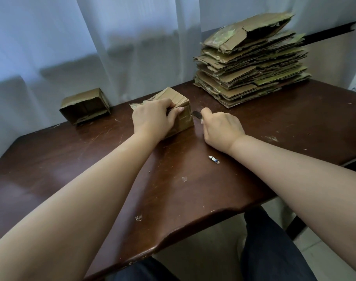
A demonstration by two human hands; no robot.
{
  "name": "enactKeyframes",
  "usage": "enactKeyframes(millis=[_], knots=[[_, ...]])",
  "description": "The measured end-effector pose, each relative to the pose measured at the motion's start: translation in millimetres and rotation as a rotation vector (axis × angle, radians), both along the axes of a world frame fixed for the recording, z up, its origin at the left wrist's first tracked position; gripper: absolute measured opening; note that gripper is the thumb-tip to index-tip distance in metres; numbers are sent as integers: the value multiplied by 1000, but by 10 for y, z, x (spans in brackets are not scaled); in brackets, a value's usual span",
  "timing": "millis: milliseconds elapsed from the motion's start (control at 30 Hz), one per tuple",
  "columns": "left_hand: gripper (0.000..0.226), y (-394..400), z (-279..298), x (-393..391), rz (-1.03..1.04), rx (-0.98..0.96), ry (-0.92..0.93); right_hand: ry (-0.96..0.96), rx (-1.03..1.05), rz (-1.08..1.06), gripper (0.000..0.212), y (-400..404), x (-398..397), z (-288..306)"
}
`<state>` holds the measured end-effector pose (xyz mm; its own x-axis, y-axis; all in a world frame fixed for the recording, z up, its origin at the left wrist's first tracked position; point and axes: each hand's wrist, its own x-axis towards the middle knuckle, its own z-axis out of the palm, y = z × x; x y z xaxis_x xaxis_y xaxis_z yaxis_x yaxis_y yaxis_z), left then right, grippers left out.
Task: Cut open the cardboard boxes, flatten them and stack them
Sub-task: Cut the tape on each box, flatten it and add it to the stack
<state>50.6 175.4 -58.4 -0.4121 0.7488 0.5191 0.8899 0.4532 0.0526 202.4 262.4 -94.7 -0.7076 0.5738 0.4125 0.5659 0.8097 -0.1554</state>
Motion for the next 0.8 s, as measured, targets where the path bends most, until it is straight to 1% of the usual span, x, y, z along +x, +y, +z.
enactKeyframes(millis=[133, 200, 300, 367, 533, 700, 800], knots=[[38, 1, 8, -8, -3, -7, -4, -148, 34, 8, 16, -39, -26, 45], [38, 1, 11, -17, -6, -16, -9, -135, 21, -13, 17, -47, -12, 41], [38, 6, 21, -24, -3, -14, -18, -42, -10, -54, 19, -42, 24, 15], [38, 8, 22, -22, 1, -19, -15, -14, -22, -52, 18, -44, 26, 6], [37, 12, 5, -28, 1, -14, -2, -69, 3, -36, 19, -47, 2, 4], [39, 18, -4, -37, -13, 0, -13, -48, 21, -51, 27, -33, -8, -7], [38, 22, -3, -41, -10, -5, -1, -105, 23, -45, 22, -48, -18, 14]])
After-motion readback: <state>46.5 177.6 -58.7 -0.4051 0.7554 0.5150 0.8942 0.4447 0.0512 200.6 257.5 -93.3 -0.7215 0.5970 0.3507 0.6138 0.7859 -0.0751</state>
